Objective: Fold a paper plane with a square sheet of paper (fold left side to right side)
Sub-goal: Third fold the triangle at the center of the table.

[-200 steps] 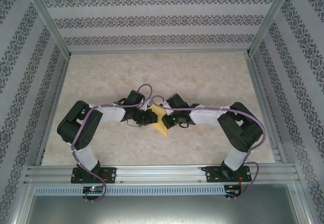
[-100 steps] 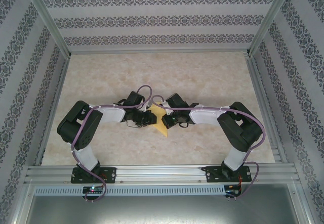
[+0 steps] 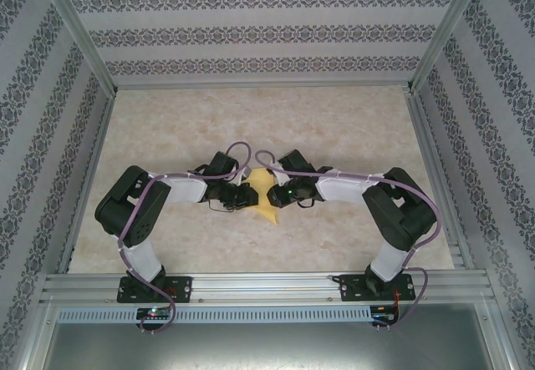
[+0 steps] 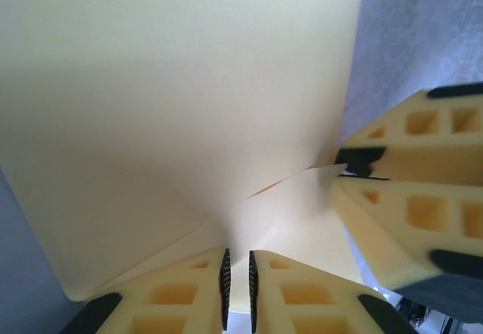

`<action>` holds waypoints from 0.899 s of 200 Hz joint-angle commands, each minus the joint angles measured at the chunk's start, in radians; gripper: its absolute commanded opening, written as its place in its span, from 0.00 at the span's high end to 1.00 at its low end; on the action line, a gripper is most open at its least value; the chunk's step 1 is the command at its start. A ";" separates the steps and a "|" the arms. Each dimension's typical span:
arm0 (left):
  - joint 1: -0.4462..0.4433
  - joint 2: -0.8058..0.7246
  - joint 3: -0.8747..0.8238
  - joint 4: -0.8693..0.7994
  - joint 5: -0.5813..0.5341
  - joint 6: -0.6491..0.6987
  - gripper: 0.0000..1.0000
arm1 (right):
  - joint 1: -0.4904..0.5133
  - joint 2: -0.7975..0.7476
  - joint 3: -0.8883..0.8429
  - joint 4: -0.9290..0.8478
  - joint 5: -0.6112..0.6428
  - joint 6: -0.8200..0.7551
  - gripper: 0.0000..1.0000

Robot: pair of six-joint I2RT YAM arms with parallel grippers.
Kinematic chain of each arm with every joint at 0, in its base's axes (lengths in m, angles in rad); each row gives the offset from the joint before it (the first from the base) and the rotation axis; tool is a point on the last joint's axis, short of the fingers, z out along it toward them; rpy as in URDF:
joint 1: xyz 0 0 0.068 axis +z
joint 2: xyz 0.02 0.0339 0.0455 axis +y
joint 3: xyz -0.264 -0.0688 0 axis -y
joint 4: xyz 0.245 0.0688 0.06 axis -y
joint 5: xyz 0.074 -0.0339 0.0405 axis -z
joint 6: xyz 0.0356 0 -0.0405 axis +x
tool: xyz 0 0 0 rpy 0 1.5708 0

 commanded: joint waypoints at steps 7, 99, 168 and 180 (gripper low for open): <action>-0.011 0.016 -0.041 -0.057 -0.044 0.031 0.81 | -0.031 -0.096 0.038 -0.071 -0.070 0.031 0.71; -0.013 0.012 -0.037 -0.063 -0.048 0.032 0.81 | 0.014 -0.130 -0.037 -0.072 -0.424 0.202 0.85; -0.012 0.015 -0.031 -0.071 -0.049 0.037 0.82 | 0.033 0.018 0.011 -0.112 -0.378 0.175 0.85; -0.013 0.015 -0.029 -0.074 -0.049 0.037 0.82 | 0.034 0.023 0.014 -0.129 -0.362 0.163 0.85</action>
